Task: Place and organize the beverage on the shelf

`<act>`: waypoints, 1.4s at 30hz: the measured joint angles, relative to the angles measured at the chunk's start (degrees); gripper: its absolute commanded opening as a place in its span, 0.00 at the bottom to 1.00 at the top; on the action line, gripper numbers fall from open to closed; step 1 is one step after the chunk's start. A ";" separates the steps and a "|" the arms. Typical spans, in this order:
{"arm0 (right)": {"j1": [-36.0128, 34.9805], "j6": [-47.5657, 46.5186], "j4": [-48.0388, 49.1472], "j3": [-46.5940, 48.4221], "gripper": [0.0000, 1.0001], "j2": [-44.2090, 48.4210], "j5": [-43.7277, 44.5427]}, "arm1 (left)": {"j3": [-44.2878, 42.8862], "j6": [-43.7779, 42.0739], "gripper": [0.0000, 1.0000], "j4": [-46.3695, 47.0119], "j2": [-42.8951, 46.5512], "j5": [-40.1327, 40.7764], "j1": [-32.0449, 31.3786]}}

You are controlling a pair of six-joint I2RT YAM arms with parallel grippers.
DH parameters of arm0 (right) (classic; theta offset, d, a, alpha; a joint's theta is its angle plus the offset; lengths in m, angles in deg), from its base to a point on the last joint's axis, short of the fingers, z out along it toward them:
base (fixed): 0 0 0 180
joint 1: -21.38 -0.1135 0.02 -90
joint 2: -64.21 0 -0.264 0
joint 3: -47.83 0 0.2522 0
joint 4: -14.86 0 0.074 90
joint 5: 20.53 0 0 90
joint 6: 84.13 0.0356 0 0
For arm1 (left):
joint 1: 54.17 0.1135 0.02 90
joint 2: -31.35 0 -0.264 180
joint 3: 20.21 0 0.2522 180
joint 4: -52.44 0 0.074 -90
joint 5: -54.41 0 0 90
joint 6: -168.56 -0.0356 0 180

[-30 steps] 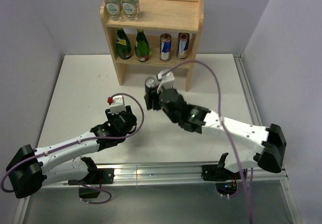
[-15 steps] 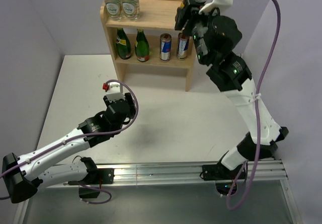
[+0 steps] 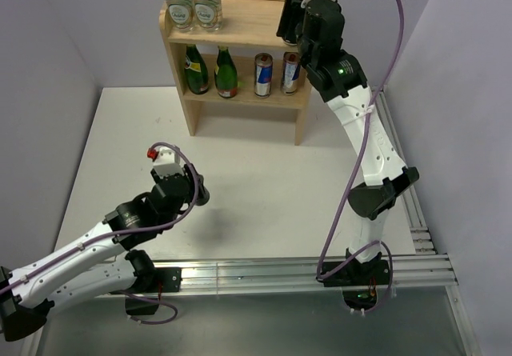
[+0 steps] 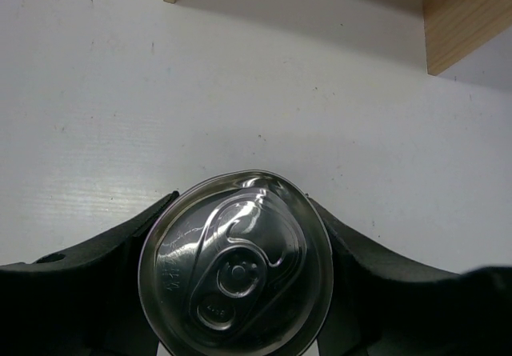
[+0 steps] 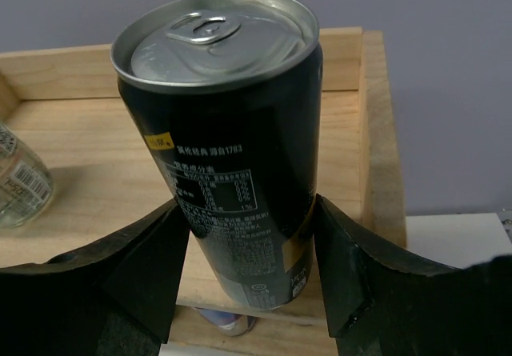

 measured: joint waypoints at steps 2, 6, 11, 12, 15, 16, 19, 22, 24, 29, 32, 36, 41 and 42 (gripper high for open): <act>0.57 0.26 -0.90 0.31 0.00 0.00 0.00 | 0.68 0.44 0.00 -0.68 1.11 -0.22 0.00; 1.36 0.35 -1.33 0.57 0.00 0.00 0.07 | 1.14 1.20 0.00 -1.53 1.18 -0.70 0.00; 1.53 0.26 -1.33 0.57 0.02 0.00 0.28 | 1.14 1.55 0.00 -1.33 0.39 -1.44 0.00; 1.55 0.26 -1.27 0.50 0.10 0.00 0.28 | 1.16 1.55 0.00 -1.33 0.35 -1.51 0.00; 1.55 0.17 0.31 -0.85 0.62 0.31 0.46 | 1.16 1.55 0.00 -1.29 0.35 -1.64 0.00; 1.55 0.13 0.94 -1.51 0.74 0.57 0.46 | 1.16 1.55 0.00 -1.31 0.33 -1.68 0.00; 1.53 0.76 2.99 -3.69 1.00 1.57 -0.26 | 1.16 1.51 0.00 -1.31 0.28 -1.75 0.00; 1.27 0.48 4.50 -4.90 1.00 2.23 -0.74 | 1.05 1.40 0.00 -1.38 -0.07 -1.75 0.00; 1.49 0.50 5.14 -5.60 1.00 2.64 -0.61 | 0.96 1.38 0.00 -1.51 -0.09 -1.77 0.00; 1.81 0.52 6.21 -7.08 1.00 3.43 -0.61 | -0.52 1.14 0.00 -1.99 -0.09 -1.77 0.00; 1.81 0.55 7.43 -9.70 1.00 5.11 -0.72 | -2.80 0.00 0.00 -2.82 -0.35 -1.86 0.00; 1.81 1.05 8.39 -16.11 1.00 10.16 -0.79 | -9.01 -2.71 0.00 -3.96 -2.16 -2.38 0.00; 1.81 1.77 8.74 -21.38 1.00 15.43 -0.94 | -20.81 -7.67 0.00 -3.67 -6.86 -3.37 0.00; 1.81 1.84 8.83 -22.18 1.00 16.28 -0.96 | -22.95 -8.68 0.00 -3.08 -7.89 -3.45 0.00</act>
